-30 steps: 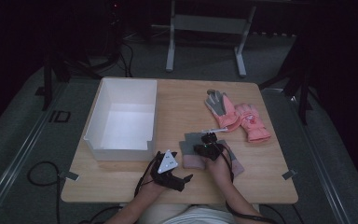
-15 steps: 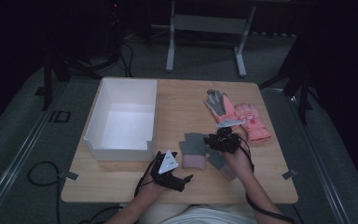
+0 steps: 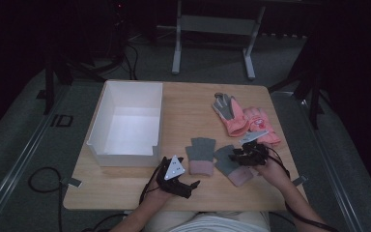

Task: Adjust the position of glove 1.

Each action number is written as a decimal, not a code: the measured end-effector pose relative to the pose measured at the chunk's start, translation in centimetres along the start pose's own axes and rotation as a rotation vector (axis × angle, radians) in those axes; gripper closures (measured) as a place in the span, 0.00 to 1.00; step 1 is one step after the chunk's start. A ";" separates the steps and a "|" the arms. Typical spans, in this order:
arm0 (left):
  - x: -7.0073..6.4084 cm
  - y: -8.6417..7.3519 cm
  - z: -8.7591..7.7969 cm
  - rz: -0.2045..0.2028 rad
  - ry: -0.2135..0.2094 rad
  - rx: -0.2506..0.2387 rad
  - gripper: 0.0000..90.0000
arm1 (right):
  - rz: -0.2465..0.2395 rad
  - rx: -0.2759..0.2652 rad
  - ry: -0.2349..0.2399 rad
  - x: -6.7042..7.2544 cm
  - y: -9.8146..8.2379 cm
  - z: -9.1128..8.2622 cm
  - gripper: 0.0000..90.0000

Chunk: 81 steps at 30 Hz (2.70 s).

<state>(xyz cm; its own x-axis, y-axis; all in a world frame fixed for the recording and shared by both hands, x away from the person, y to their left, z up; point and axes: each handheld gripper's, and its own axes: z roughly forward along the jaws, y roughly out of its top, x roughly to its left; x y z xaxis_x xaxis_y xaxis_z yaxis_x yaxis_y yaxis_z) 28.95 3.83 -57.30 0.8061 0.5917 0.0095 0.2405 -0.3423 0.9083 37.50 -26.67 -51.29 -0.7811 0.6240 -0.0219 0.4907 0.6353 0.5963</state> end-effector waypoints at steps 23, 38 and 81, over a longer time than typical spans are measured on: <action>0.1 0.0 0.0 -0.002 0.004 -0.001 0.00 | 0.106 -0.037 -0.129 0.8 -1.7 -0.9 0.95; 0.1 0.0 0.1 0.000 0.012 -0.005 0.00 | 0.357 -0.196 -0.236 1.8 -0.7 -7.9 0.95; -0.1 0.0 0.1 0.008 0.020 -0.003 0.00 | 0.274 -0.034 -0.169 -2.4 -4.1 -1.3 0.78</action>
<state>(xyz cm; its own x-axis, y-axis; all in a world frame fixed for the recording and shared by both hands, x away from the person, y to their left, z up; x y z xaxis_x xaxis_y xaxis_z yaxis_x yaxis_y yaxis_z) 28.96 3.71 -57.30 0.7972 0.6032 0.0249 0.2325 -0.3448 0.9094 36.85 -31.34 -52.63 -0.5454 0.8381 0.0117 0.6581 0.4195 0.6252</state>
